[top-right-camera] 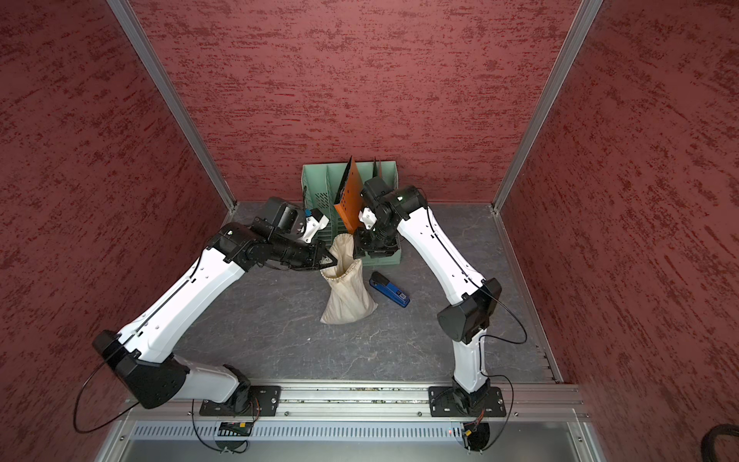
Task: Close the soil bag
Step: Adjust the soil bag at the center of the board.
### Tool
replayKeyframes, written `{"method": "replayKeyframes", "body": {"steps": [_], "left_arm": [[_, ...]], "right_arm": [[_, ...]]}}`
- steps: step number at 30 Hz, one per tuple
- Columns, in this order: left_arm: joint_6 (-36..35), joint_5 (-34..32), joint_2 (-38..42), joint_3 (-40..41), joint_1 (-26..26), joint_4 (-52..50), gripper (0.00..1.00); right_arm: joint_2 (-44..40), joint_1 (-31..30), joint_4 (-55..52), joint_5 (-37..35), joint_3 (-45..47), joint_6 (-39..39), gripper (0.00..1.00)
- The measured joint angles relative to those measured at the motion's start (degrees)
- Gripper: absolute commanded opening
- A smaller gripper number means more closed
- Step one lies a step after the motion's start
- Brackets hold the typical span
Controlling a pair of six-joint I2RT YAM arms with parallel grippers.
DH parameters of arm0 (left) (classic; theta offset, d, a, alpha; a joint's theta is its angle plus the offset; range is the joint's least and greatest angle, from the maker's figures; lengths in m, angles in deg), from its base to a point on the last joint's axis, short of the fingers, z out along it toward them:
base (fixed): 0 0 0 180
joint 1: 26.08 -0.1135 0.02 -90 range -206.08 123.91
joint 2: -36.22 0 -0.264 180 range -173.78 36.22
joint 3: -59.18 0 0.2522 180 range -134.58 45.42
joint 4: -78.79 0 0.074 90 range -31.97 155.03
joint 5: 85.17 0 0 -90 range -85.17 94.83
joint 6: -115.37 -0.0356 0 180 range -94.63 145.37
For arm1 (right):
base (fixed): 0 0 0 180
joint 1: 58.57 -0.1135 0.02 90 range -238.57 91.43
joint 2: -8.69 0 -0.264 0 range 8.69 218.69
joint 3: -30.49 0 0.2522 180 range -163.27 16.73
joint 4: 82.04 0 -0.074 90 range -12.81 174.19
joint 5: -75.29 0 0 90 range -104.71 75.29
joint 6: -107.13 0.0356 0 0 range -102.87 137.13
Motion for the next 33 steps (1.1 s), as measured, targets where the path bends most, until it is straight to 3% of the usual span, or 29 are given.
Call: {"method": "replayKeyframes", "body": {"steps": [5, 11, 21, 33], "left_arm": [[0.0, -1.4, 0.5, 0.0, -1.5, -0.8, 0.08], [-0.2, -3.7, 3.0, 0.1, -3.8, -2.8, 0.09], [-0.2, -1.9, 5.0, 5.2, -4.0, 0.2, 0.09], [-0.1, -1.9, 6.0, 5.6, -3.3, 1.3, 0.09]], "right_arm": [[-0.1, -0.3, -2.6, -3.3, -2.6, -0.5, 0.14], [-2.6, -0.3, -2.9, -4.6, -2.5, -0.5, 0.11], [-15.8, -1.7, 3.3, -0.1, 18.7, 2.8, 0.21], [-11.1, -2.1, 5.5, 0.9, 12.8, 4.1, 0.55]]}}
